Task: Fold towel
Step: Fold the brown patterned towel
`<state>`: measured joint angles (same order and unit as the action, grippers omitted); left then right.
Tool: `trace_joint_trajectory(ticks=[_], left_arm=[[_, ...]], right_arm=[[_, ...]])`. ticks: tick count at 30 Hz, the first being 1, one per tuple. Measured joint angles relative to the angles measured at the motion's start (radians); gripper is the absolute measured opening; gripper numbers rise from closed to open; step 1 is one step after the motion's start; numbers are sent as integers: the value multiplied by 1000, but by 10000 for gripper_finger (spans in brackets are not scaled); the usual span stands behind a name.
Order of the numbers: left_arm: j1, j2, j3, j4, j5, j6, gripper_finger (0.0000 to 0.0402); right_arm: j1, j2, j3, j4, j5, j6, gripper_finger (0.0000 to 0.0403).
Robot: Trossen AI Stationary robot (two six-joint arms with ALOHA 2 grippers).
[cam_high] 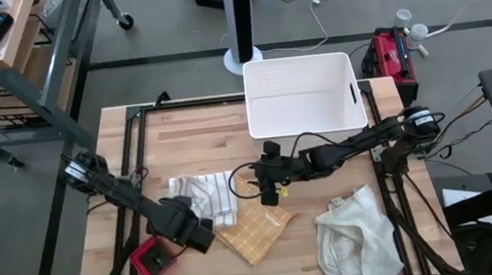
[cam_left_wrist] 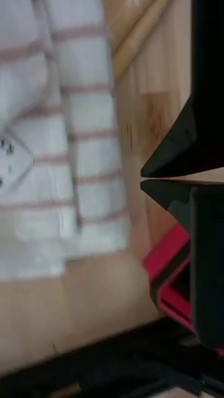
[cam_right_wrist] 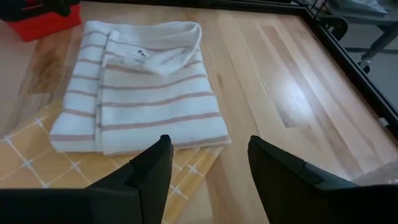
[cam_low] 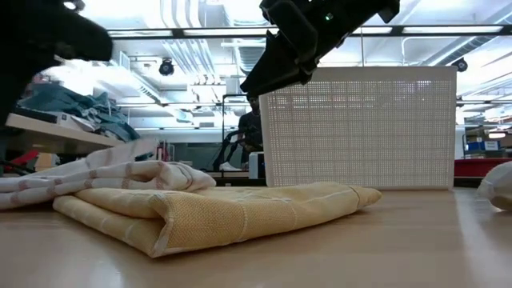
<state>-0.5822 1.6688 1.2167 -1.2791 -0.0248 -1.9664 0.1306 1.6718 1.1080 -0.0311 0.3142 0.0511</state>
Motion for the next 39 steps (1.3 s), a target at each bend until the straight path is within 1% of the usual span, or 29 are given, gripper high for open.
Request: trace_joint_trajectory(ticks=[4, 7, 10, 12, 14, 19, 20, 21, 23, 26, 33, 36, 39], left_arm=[[-77, -2, 0, -65, -57, -146, 11], [-146, -10, 0, -94, -147, -260, 9], [-166, -15, 0, -81, -206, -263, 2], [-166, -15, 0, -66, -271, -247, 1], [-168, -14, 0, -43, -371, -220, 4], [-155, -14, 0, 59, -751, -97, 16], [-143, -14, 0, 61, -806, -89, 17], [-129, -14, 0, 63, -837, -84, 18], [-98, -14, 0, 68, -848, -59, 19], [-41, -5, 0, 111, -835, 34, 14], [76, 48, 0, 216, -675, 258, 2], [105, 72, 0, 262, -645, 324, 8], [123, 96, 0, 281, -643, 352, 13]], right_arm=[[0, 0, 0, 0, -8, -3, 200], [0, 0, -3, -1, -8, -14, 200], [2, 0, -4, 0, -8, -19, 199], [2, 0, -4, 2, -8, -19, 199], [2, 0, -4, 5, -8, -19, 199], [2, 0, -5, 7, -8, -19, 199], [2, 0, -5, 7, -8, -19, 199], [2, 0, -5, 7, -8, -19, 199], [2, 0, -5, 7, -8, -17, 199], [2, 0, -6, 7, -8, -10, 199], [2, 0, -16, 2, -9, 1, 199], [3, 0, -16, -1, -9, 2, 199], [3, 0, -16, -2, -9, 2, 199]])
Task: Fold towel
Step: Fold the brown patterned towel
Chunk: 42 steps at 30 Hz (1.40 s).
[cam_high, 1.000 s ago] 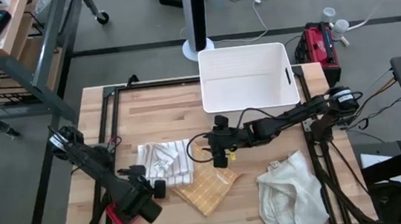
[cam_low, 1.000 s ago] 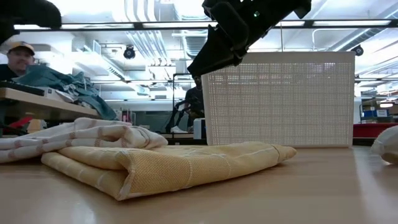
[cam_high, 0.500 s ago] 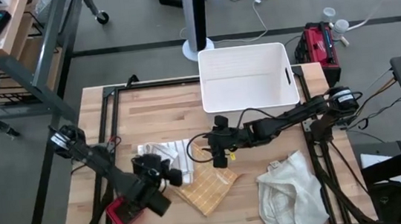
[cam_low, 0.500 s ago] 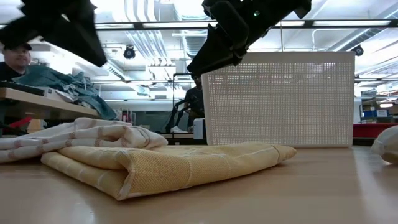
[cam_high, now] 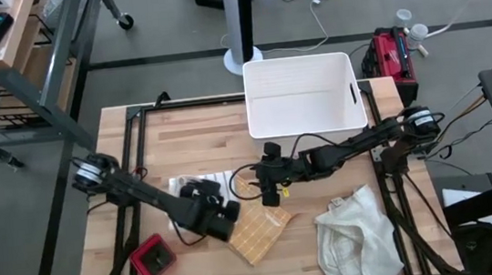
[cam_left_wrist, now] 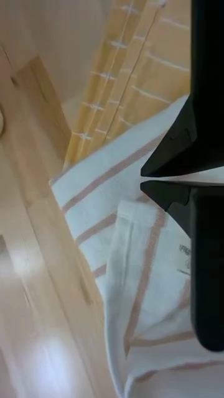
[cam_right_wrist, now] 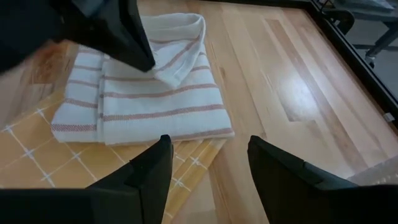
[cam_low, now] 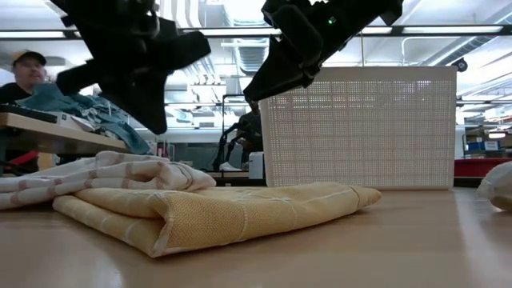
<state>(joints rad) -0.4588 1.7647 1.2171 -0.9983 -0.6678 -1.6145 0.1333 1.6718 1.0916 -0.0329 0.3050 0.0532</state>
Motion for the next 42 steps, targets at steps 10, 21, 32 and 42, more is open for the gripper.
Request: trace_joint_trajectory(ticks=[10, 21, 32, 42], left_arm=[[38, 87, 0, 15, 168, 39, 13], [25, 115, 0, -174, 353, -186, 3], [-54, 91, 0, -261, 488, -357, 2], [-75, 37, 0, -313, 515, -383, 4]], right_arm=[[0, 0, 0, -12, 0, 15, 199], [0, 0, -1, -15, -52, 35, 199], [0, 0, -5, -15, -53, 43, 199], [5, 0, -8, -14, -60, 43, 199]])
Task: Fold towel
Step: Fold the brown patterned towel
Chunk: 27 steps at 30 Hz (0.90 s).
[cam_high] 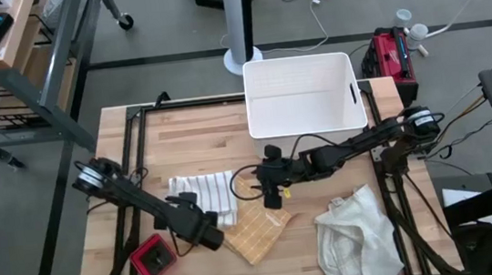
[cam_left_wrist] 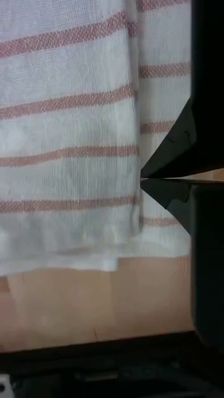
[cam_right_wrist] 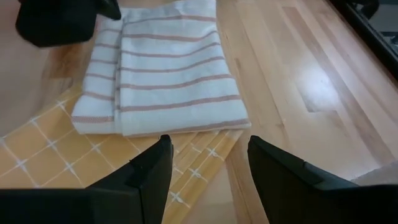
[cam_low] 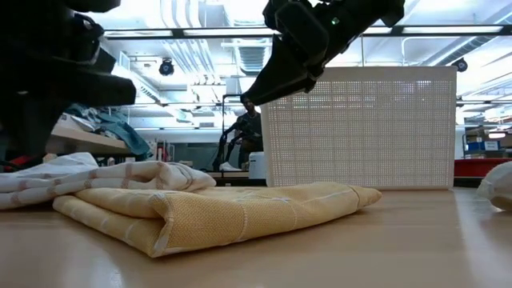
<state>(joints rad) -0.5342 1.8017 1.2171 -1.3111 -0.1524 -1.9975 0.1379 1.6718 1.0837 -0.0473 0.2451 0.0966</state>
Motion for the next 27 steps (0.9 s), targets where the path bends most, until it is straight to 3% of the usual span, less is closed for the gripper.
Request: trace_joint_trajectory(ticks=[4, 10, 12, 16, 19, 23, 27], left_arm=[[-7, -39, 0, -30, -24, 165, 1], [-62, -87, 0, 20, -192, 783, 13], [-81, -92, -2, 27, -229, 895, 20], [-100, -114, -52, 38, -211, 904, 34], [-111, -140, -131, 109, -178, 881, 43], [-111, -189, -265, 258, -170, 914, 50], [-113, -278, -415, 423, -170, 955, 47]], right_arm=[[12, 0, -5, 3, -45, -26, 199], [58, 1, -8, 25, -82, -111, 199], [83, 19, -8, 102, -98, -124, 199], [126, 88, -5, 253, -119, -122, 199], [139, 165, 45, 269, -91, -68, 199], [132, 266, 158, 230, -84, -4, 199], [120, 370, 295, 68, -62, 12, 199]])
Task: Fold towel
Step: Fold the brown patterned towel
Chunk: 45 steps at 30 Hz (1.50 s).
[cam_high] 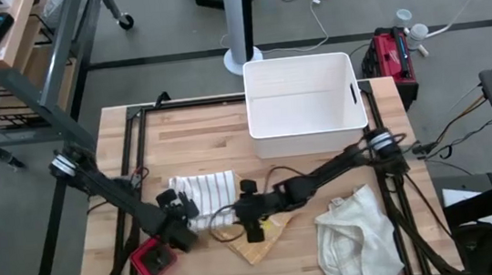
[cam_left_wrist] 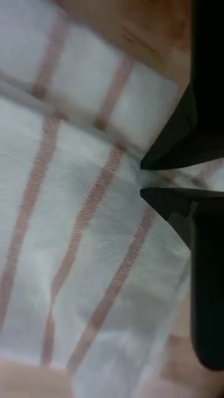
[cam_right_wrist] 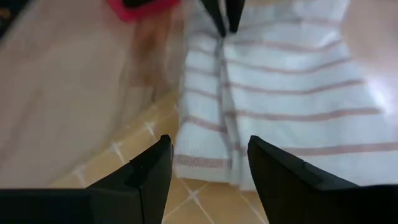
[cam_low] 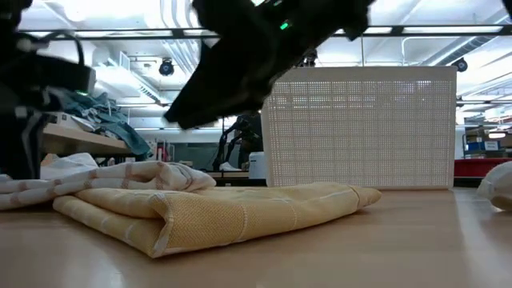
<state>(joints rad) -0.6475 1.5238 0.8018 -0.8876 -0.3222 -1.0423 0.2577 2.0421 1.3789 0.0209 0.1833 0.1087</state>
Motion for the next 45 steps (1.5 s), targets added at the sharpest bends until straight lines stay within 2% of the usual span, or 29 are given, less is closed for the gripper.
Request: trace_joint_trajectory(ticks=[6, 9, 15, 20, 28, 38, 45], left_arm=[[-8, -159, -208, 239, 24, 26, 41], [-12, -225, -263, 283, 58, 20, 46], [-16, -328, -283, 268, 92, 36, 47], [-18, -372, -253, 215, 151, 45, 39], [-35, -324, -240, 192, 152, 205, 51], [-35, -181, -219, 170, 45, 222, 101], [-37, -160, -116, 59, 20, 227, 102]], right_arm=[[-42, 149, 173, -148, 5, 6, 199], [-54, 188, 223, -206, 1, 36, 199], [-60, 200, 246, -233, 15, 45, 196], [-63, 198, 246, -256, 85, 51, 151], [-70, 198, 246, -256, 88, 43, 14], [-66, 198, 246, -258, 82, 28, 4], [-57, 197, 246, -256, 106, 3, 2]])
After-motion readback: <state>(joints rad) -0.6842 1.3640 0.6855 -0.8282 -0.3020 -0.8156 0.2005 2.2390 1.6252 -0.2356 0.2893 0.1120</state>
